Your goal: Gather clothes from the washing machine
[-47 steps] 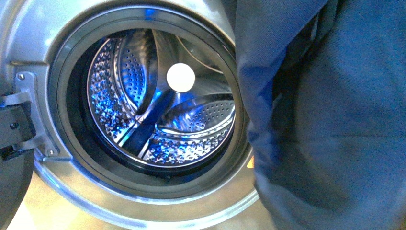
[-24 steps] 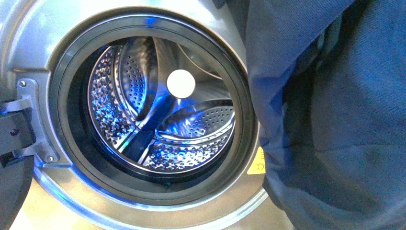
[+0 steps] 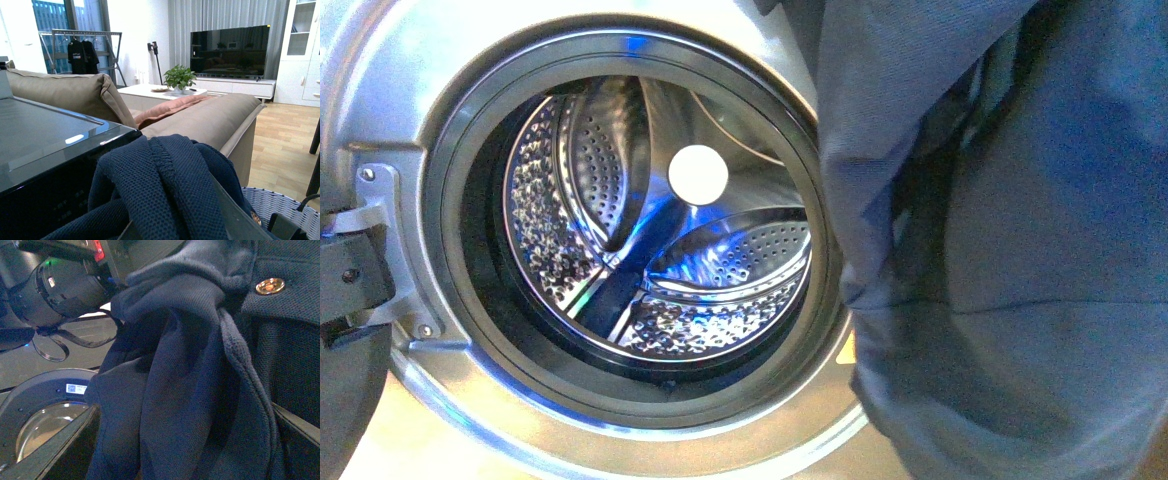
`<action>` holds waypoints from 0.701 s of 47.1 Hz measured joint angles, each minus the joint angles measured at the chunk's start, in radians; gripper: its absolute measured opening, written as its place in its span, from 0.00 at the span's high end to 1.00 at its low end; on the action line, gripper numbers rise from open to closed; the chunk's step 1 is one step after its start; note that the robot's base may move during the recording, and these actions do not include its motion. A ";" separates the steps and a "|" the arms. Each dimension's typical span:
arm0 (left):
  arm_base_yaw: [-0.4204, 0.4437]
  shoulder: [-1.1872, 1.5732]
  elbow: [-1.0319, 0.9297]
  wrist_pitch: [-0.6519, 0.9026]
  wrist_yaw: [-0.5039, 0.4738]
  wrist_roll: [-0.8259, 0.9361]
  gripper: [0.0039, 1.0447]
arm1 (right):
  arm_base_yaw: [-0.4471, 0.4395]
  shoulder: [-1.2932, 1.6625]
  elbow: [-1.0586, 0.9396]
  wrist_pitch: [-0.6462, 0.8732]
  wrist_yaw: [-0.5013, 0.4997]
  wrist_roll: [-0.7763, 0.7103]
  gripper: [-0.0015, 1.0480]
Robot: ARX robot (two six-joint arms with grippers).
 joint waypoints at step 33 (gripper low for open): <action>0.000 0.000 0.000 0.000 -0.009 0.000 0.94 | 0.225 0.238 0.152 0.108 0.192 0.083 0.07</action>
